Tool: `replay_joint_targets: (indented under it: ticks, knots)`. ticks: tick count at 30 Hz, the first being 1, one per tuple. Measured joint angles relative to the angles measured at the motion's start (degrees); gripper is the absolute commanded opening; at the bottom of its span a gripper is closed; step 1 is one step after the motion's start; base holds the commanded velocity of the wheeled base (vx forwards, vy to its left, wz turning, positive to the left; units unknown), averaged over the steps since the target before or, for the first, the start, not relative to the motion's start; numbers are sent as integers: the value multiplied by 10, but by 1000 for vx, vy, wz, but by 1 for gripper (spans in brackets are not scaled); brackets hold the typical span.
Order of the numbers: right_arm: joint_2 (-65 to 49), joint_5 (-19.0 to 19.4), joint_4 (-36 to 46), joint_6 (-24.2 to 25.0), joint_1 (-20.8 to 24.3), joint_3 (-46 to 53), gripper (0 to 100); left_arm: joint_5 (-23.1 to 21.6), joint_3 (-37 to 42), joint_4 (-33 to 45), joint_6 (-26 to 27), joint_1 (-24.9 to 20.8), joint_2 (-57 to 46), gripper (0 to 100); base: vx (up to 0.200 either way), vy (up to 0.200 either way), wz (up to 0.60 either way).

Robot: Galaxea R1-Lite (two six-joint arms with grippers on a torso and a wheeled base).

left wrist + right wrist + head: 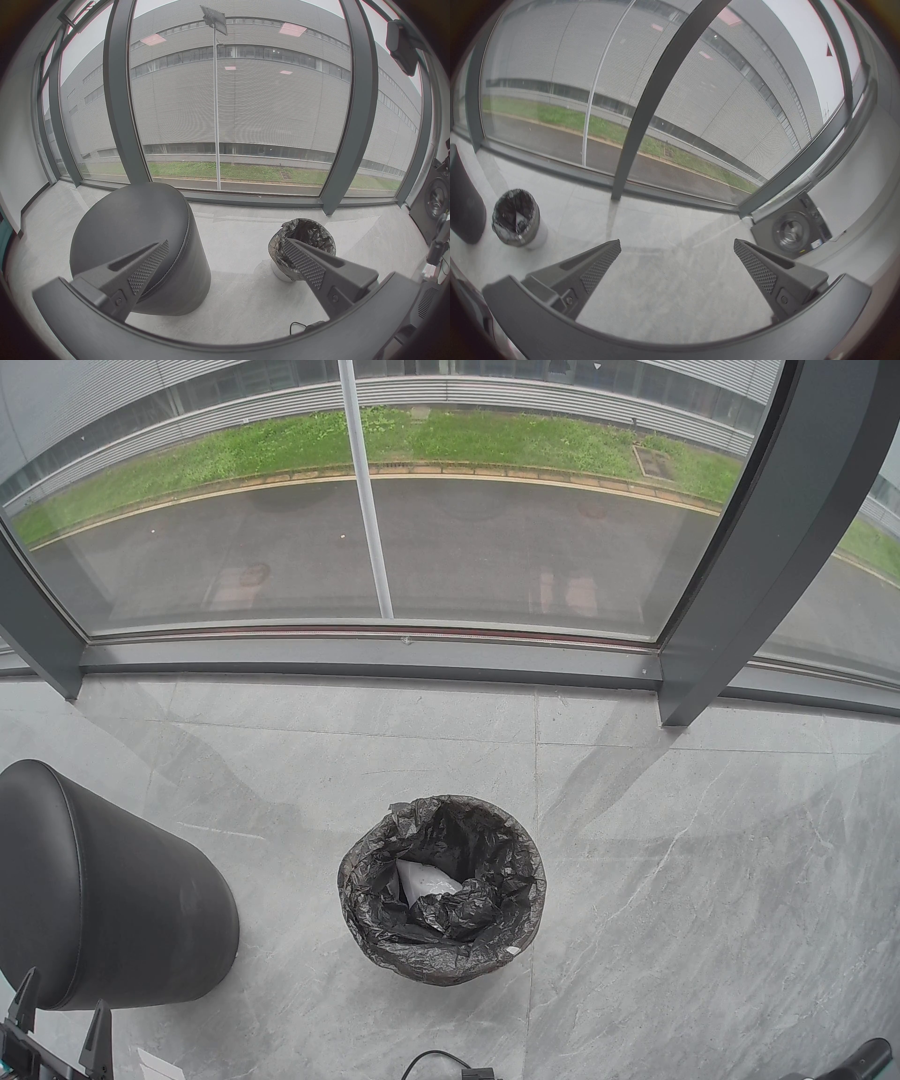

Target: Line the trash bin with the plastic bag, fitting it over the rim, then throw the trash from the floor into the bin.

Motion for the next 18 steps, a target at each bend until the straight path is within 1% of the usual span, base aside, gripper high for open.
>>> replay_joint_targets:
  ticks: [5, 9, 10, 12, 13, 16, 18]
  knots:
    - [-37, 48, -156, 26, -3, 142, 100, 0, 0, 0, 0, 0, 0, 100, 0, 0, 0]
    - [-63, 113, -275, 67, -6, 258, 100, 0, 0, 0, 0, 0, 0, 100, 0, 0, 0]
    - [-70, 137, -310, 79, -6, 292, 100, 0, 0, 0, 0, 0, 0, 100, 0, 0, 0]
    - [-80, 176, -355, 91, -7, 339, 100, 0, 0, 0, 0, 0, 0, 100, 0, 0, 0]
    - [-88, 216, -386, 98, -8, 373, 100, 0, 0, 0, 0, 0, 0, 100, 0, 0, 0]
    - [-104, 296, -422, 100, -10, 432, 100, 0, 0, 0, 0, 0, 0, 100, 0, 0, 0]
    - [-112, 326, -435, 100, -10, 452, 100, 0, 0, 0, 0, 0, 0, 100, 0, 0, 0]
